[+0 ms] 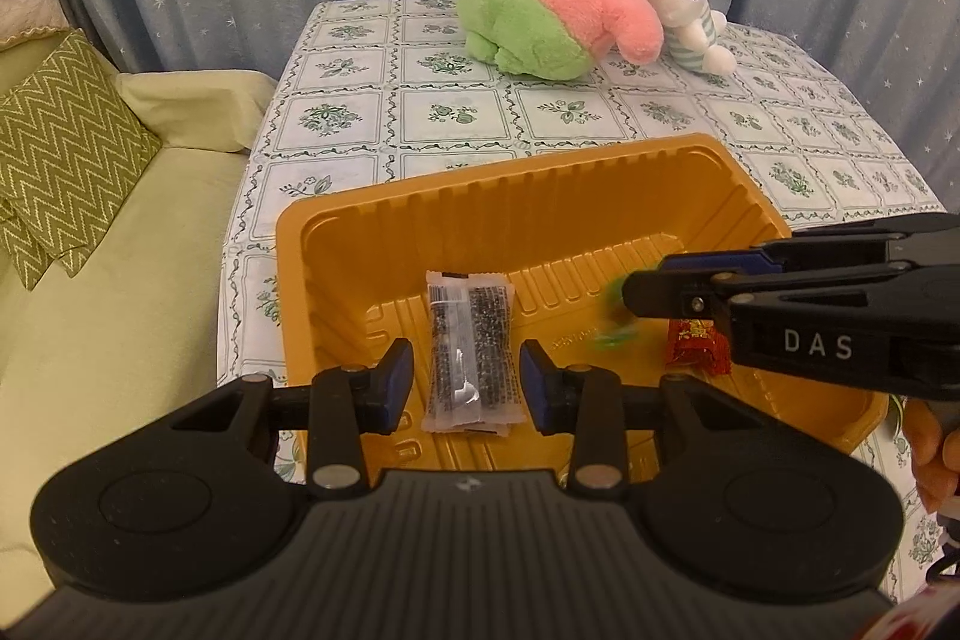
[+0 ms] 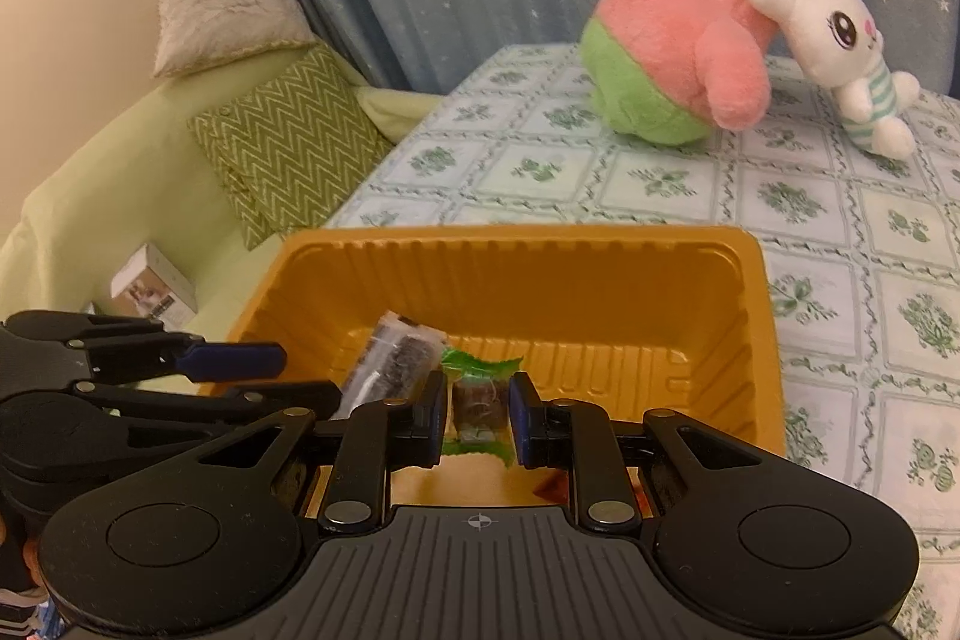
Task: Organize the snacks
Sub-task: 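Open both tools to release the packet and green candy into the tray, then move both open tools back toward the remaining snack pile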
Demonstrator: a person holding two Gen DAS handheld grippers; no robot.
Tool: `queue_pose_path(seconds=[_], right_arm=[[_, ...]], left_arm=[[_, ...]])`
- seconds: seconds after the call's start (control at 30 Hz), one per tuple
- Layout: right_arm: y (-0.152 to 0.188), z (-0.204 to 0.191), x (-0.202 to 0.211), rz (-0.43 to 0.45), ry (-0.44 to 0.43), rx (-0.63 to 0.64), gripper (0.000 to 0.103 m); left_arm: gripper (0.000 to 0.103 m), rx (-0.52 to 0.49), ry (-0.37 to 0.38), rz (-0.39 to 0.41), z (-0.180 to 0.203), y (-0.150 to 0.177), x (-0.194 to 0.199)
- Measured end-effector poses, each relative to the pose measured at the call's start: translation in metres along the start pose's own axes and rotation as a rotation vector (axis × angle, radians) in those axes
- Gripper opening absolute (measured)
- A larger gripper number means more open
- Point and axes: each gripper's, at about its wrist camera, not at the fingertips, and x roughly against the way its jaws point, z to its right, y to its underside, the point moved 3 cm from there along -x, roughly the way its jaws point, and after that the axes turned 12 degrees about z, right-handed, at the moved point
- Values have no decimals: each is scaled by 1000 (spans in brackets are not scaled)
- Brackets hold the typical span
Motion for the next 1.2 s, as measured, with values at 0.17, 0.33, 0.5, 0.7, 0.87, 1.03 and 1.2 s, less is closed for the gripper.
queue_pose_path(seconds=[0.17, 0.33, 0.5, 0.7, 0.87, 1.03, 1.2], right_arm=[[-2, -4, 4, 16, 15, 4, 49], [1, -3, 16, 20, 28, 5, 57], [6, -1, 32, 26, 50, -8, 65], [10, -4, 54, 45, 61, -9, 72], [14, -6, 74, 64, 62, -22, 73], [22, -8, 99, 77, 60, -31, 73], [34, -7, 122, 76, 69, -37, 73]], left_arm=[[40, 9, 2, 1, -2, 4, 7], [46, 17, 1, 8, -3, 8, 17], [49, 25, 4, 21, -1, 9, 31], [54, 27, 6, 38, 7, 11, 50], [59, 27, 6, 53, 15, 14, 68], [69, 20, 10, 65, 30, 21, 87], [77, 9, 11, 74, 45, 31, 105]])
